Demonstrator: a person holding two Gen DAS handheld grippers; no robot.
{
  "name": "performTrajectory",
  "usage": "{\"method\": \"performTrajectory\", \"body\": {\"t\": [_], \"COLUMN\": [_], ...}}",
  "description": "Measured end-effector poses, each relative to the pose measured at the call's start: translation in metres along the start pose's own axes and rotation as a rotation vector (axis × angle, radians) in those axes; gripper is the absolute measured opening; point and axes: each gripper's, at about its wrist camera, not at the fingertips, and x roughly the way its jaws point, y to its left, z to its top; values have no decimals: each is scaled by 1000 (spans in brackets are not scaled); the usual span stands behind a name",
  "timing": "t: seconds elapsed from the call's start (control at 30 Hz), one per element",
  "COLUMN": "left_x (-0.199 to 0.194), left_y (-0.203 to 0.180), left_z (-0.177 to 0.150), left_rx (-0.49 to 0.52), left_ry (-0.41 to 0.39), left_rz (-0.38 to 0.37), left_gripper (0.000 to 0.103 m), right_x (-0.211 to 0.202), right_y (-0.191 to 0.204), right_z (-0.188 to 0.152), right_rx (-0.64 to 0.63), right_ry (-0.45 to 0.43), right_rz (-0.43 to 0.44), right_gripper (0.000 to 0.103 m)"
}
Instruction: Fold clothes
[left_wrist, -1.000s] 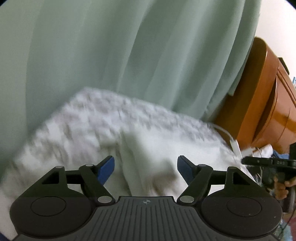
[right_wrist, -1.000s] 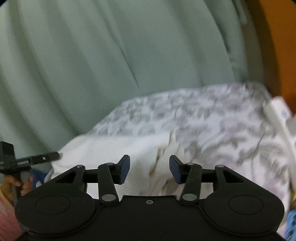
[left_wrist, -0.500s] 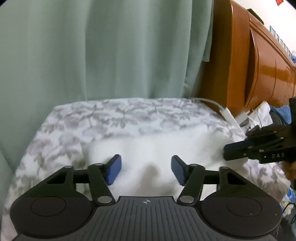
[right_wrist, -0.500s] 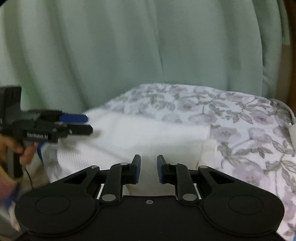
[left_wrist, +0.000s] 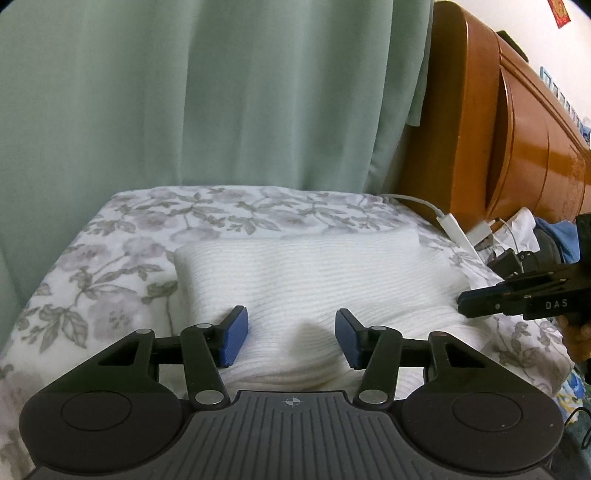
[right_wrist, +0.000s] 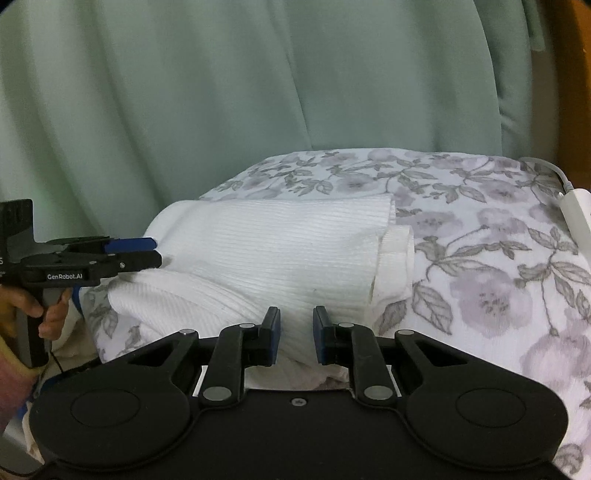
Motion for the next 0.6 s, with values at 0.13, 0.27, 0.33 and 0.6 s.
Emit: {"method": "performTrajectory", "body": {"t": [0.13, 0.27, 0.33, 0.6], "left_x": [0, -3, -10, -36], "left_y": [-3, 0, 2, 21], "left_z": [1, 2, 4, 11], "left_rx": [3, -37, -70, -140], "left_ry": [-4, -29, -53, -135], "left_rz": [13, -8, -19, 47], "left_gripper": [49, 57, 65, 90], "right_x": [0, 0, -4, -35], "right_y": [3, 5, 7, -8], "right_z": [1, 3, 4, 7], "right_rx": [1, 14, 22, 107], "right_ry": [5, 5, -6, -130], "right_rz": [-10, -23, -23, -20], "right_gripper": [19, 19, 24, 59]}}
